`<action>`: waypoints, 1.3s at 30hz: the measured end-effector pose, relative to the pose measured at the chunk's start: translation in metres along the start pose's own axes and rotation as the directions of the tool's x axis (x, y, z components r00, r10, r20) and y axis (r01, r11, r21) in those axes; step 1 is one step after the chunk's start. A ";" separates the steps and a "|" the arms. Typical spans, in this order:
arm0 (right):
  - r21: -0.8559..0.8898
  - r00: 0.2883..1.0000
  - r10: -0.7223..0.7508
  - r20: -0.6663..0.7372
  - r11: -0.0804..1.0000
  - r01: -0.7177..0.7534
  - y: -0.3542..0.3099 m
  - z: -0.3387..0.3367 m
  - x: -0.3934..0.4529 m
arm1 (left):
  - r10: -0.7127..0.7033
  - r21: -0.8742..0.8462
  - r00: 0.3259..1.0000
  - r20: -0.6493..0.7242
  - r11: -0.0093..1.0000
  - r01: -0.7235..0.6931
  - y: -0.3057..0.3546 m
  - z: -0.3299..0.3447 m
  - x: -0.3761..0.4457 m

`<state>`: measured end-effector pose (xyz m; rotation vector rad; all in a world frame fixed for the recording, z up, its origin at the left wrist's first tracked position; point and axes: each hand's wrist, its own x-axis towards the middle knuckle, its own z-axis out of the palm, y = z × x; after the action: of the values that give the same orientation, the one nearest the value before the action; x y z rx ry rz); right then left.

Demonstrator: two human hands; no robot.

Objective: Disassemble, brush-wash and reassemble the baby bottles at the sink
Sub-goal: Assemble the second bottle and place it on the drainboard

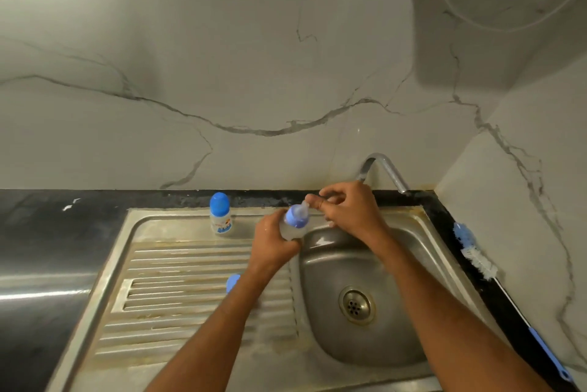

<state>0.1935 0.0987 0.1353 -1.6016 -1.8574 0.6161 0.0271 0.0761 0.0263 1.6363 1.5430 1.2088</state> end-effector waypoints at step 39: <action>0.622 0.974 0.193 0.119 0.750 -0.225 0.025 -0.019 0.011 | -0.149 -0.079 0.988 -0.051 0.986 0.145 -0.052 -0.054 -0.017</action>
<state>0.2234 0.1129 0.1329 -1.3304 -1.2820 1.2411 -0.0429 0.0586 -0.0008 1.4253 1.6030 1.2276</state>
